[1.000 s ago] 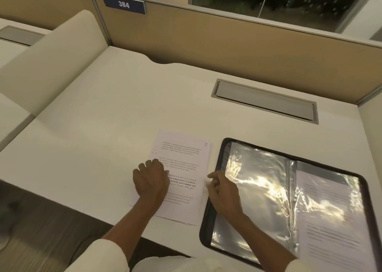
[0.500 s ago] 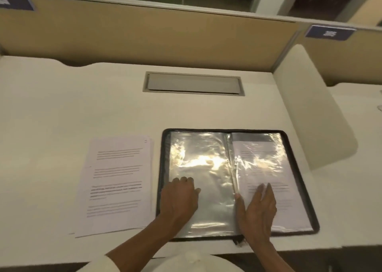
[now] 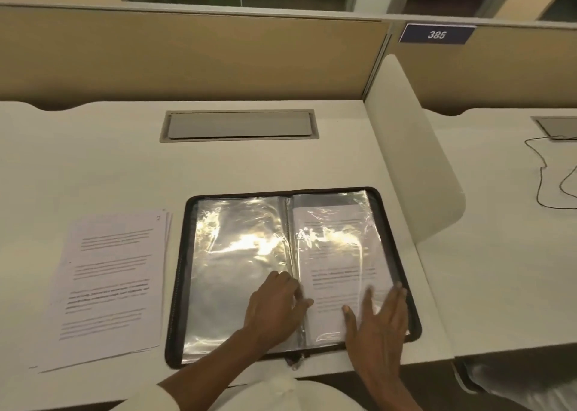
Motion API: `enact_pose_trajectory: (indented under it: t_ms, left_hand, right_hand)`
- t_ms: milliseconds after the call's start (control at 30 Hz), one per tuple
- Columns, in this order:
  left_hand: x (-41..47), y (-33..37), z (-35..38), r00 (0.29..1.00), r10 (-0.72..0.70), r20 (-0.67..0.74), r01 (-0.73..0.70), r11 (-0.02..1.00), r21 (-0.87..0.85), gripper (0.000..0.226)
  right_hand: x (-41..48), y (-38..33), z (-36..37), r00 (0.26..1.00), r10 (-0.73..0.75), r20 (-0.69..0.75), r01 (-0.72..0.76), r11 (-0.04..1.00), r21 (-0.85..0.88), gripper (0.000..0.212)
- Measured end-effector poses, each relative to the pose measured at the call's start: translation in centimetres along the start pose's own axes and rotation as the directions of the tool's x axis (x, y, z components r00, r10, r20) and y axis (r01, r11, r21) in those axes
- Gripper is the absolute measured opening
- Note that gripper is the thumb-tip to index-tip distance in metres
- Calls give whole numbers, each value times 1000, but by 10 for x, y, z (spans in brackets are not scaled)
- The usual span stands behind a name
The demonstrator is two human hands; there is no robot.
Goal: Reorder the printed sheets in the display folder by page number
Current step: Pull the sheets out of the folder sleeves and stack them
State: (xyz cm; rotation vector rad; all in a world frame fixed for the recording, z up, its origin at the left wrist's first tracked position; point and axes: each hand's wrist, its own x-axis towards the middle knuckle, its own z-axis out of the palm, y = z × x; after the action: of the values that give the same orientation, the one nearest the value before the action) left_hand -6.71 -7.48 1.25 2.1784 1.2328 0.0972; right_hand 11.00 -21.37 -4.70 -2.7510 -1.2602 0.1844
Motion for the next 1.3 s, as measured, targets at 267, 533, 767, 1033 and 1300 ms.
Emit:
enact_pose_trajectory:
  t_ms: [267,533,767,1033,1300]
  left_hand:
    - [15,38,-24,867,-492,-73,441,828,-347,87]
    - [1,3,-65,692,-708,-141,433,564,-703,8]
    - [-19,-55,-90,500,-823,-268,593,551,-587,15]
    - [-13,-84,-75,410,-864,-293,839,483,-252,11]
    - [10,-19,-57,628,-636,-450,732,679,62,25]
  right_hand:
    - [7,-29,-35,848,-514,-133,476,624,619,53]
    - [29,-31,-91,632,-769,-97,464,275,842,94]
    - [130,-14,-61,835,-532,-138,373,364,853,65]
    - [237,12,-24,927,-368,-69,353,796,492,59]
    - [291,-1,-40,920,-373,122,281,843,458,76]
